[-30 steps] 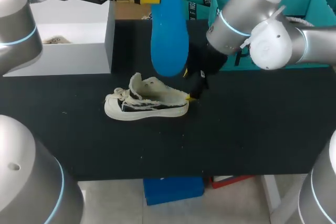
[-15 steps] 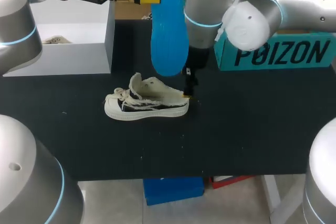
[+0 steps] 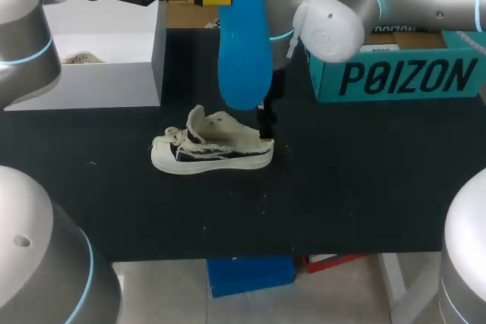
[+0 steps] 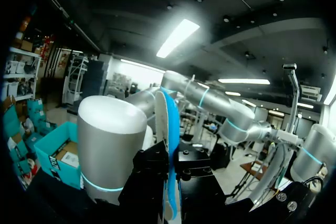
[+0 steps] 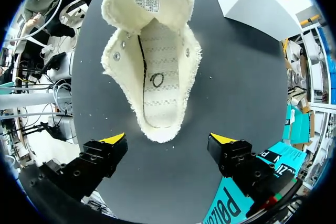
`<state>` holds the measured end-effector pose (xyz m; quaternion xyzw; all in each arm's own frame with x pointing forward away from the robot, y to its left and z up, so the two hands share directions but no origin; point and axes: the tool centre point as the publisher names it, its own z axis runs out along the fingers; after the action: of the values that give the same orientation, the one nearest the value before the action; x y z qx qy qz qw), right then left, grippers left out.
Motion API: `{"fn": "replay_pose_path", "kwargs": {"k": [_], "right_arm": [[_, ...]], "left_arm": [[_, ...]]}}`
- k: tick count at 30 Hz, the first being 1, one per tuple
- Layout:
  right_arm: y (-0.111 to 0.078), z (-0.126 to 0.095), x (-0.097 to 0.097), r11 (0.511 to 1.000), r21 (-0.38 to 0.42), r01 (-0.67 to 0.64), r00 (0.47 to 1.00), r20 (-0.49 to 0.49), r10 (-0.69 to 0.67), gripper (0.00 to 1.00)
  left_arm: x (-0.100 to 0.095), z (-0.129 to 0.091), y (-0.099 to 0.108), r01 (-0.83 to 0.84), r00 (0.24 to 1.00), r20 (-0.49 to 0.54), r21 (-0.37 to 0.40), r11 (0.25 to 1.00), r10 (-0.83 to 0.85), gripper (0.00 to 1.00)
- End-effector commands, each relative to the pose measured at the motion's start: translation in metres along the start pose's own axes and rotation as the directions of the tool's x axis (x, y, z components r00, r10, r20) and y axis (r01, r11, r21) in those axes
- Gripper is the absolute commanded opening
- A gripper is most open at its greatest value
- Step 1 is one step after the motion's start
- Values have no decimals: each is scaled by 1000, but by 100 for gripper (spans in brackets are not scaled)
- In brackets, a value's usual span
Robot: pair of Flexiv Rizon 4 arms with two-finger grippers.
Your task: Take the shoe out of the shoebox, open the shoe tongue, remove and reinsert the insole, then place the shoe into the shoebox
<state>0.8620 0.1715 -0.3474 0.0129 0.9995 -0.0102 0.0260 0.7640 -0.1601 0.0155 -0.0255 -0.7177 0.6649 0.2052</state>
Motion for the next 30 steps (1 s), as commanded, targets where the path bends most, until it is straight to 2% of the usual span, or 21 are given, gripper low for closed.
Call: {"fn": "replay_pose_path", "kwargs": {"k": [1, 9, 12, 21, 30], "right_arm": [[0, 2, 0, 1000, -3, -1, 1000, 0, 1, 100], [1, 2, -1, 999, -43, -5, 1000, 10, 6, 100], [-2, 0, 0, 990, -142, -25, 999, 31, 29, 100], [-10, 3, 4, 948, -316, -31, 996, 67, 55, 100], [-10, 6, 3, 845, -534, -6, 993, 94, 67, 100]], "left_arm": [[0, 1, 1, -2, 1000, 3, 1, 1000, 2, 0], [0, 1, 1, -2, 1000, 3, 1, 1000, 2, 0], [0, 1, 1, -2, 1000, 3, 1, 1000, 2, 0], [0, 1, 1, -2, 1000, 3, 1, 1000, 2, 0], [0, 1, 1, -2, 1000, 3, 1, 1000, 2, 0]]}}
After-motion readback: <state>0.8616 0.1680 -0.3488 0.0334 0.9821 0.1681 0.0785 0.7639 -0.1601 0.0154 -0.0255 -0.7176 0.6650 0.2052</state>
